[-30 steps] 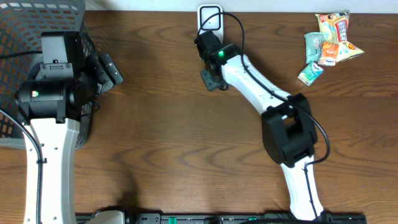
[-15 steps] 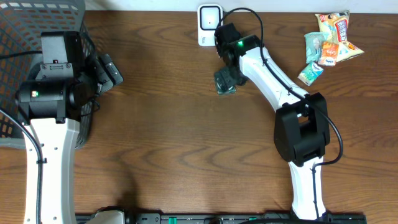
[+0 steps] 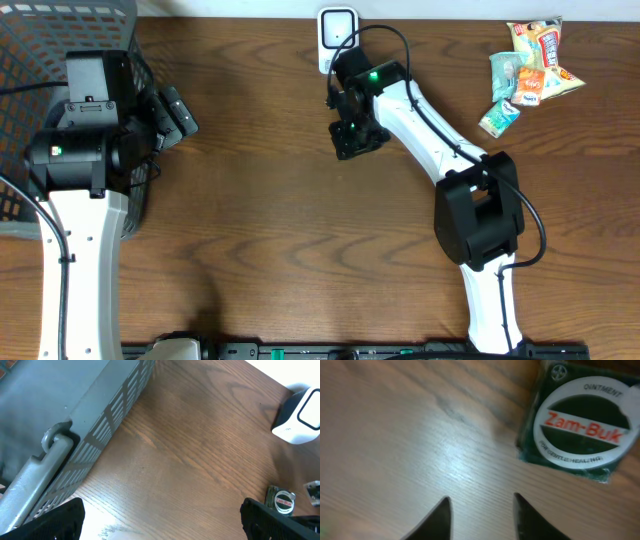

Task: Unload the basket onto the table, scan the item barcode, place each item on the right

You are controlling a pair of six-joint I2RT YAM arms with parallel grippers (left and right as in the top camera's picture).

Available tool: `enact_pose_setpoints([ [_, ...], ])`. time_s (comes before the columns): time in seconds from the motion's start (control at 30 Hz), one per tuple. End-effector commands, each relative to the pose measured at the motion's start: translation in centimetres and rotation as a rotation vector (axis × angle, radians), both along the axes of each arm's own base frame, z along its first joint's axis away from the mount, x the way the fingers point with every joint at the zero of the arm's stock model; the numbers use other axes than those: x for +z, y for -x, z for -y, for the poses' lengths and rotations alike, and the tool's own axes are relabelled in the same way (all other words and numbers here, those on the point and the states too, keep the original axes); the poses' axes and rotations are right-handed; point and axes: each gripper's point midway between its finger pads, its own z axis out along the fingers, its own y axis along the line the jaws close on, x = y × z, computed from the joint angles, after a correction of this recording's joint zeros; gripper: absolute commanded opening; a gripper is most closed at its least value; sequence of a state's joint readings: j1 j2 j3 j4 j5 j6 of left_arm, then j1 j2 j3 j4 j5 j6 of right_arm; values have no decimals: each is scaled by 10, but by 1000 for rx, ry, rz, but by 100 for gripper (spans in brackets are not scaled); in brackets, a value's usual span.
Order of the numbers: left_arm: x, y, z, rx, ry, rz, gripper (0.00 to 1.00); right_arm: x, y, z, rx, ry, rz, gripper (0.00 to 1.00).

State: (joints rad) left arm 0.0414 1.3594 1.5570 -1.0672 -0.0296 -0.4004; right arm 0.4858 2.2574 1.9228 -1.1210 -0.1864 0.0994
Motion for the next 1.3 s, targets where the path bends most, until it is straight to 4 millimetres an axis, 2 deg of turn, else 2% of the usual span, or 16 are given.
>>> enact_pose_setpoints([
  [0.0, 2, 2, -2, 15, 1, 5, 98, 17, 2, -20, 3, -31, 54, 12],
  [0.03, 2, 2, -2, 15, 1, 5, 98, 15, 0, -22, 9, -17, 77, 8],
  [0.23, 2, 2, -2, 14, 1, 5, 98, -8, -7, -22, -45, 69, 141, 8],
  [0.37, 2, 2, -2, 14, 1, 5, 98, -24, -13, 1, -115, 162, 163, 2],
  [0.57, 2, 2, -2, 15, 1, 5, 98, -28, -29, 19, -210, 142, 168, 1],
  [0.87, 2, 2, -2, 14, 1, 5, 98, -29, -49, 87, -342, 243, 171, 1],
  [0.93, 2, 1, -2, 14, 0, 5, 98, -22, -52, 108, -372, 296, 177, 1],
  [1.0, 2, 2, -2, 14, 1, 5, 98, -2, -59, 135, -423, 360, 204, 1],
  [1.07, 2, 2, -2, 14, 1, 5, 98, 14, -66, 147, -464, 360, 226, 1],
  [1.17, 2, 2, -2, 14, 1, 5, 98, 30, -73, 140, -485, 257, 215, 1],
  [1.27, 2, 2, -2, 14, 1, 5, 98, 37, -71, 97, -445, 8, 136, 1],
])
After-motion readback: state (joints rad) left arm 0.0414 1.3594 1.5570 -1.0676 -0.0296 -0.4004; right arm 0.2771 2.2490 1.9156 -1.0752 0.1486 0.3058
